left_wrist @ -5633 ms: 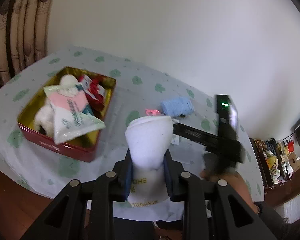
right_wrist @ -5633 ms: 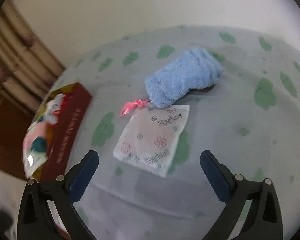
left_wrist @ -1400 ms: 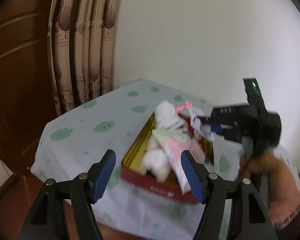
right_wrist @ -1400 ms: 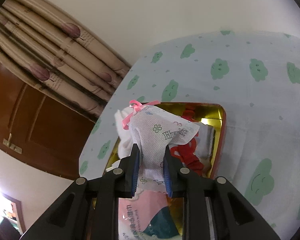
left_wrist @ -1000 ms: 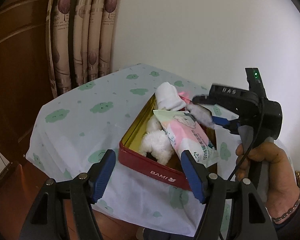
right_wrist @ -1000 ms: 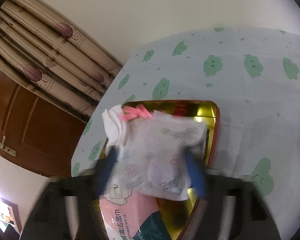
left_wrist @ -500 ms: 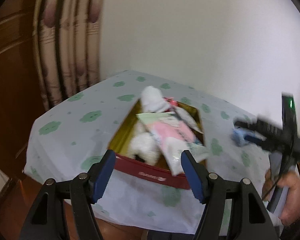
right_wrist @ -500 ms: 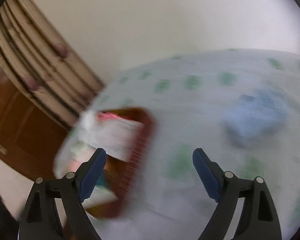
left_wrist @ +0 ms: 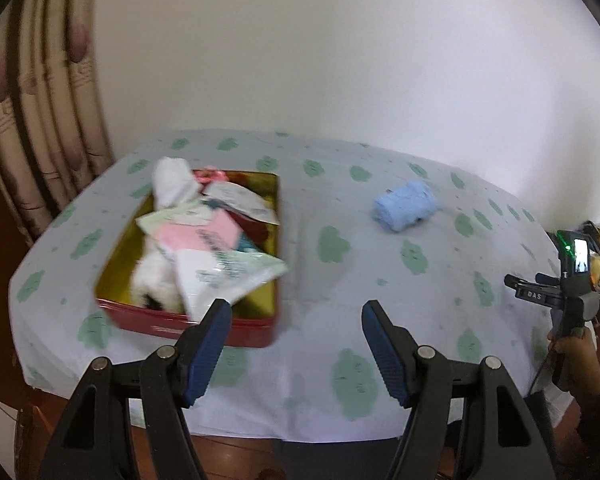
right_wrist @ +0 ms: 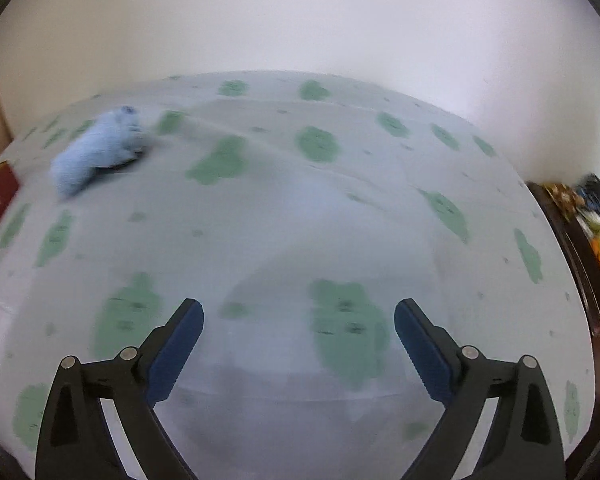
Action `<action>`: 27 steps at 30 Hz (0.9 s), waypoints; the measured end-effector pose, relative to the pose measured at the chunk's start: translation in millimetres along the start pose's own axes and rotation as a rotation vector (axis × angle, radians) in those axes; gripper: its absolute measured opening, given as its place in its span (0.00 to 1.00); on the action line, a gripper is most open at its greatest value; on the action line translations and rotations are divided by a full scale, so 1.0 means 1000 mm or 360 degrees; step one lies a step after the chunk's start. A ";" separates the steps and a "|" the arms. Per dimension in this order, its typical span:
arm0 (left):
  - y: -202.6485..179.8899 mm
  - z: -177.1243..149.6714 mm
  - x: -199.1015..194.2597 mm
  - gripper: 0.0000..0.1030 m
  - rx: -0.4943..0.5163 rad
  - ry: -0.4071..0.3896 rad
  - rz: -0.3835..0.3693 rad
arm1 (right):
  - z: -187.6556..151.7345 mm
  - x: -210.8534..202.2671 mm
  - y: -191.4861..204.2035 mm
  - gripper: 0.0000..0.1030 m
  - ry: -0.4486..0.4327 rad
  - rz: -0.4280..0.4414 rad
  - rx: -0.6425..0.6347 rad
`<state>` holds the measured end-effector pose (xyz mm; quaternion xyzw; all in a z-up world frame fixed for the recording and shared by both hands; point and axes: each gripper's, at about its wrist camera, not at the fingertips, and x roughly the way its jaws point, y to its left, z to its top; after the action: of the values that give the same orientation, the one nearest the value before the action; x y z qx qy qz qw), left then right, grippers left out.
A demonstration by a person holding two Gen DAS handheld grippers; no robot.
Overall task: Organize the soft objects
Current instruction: 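Move the left tool to the blue towel sock and grasp it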
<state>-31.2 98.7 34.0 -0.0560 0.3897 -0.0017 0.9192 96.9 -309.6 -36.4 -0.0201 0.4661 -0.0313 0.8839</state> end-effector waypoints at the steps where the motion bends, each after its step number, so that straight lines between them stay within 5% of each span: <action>1: -0.006 0.001 0.003 0.67 0.0006 0.0012 -0.0012 | 0.000 0.001 -0.004 0.93 0.0003 0.0011 0.0020; 10: -0.077 0.034 0.038 0.67 0.0341 0.0015 -0.0126 | -0.002 0.014 -0.011 0.95 0.0001 0.0148 0.0063; 20: -0.157 0.104 0.146 0.67 0.0672 -0.0022 -0.0206 | -0.005 0.010 -0.018 0.98 -0.0037 0.0321 0.0122; 27: -0.166 0.128 0.221 0.67 0.0681 0.0265 -0.0371 | -0.004 0.012 -0.017 0.99 -0.0043 0.0410 0.0108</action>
<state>221.0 -63.4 -19.1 0.0957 0.4456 -0.1947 0.8686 99.7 -327.5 -46.9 0.0694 0.4516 0.0670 0.8870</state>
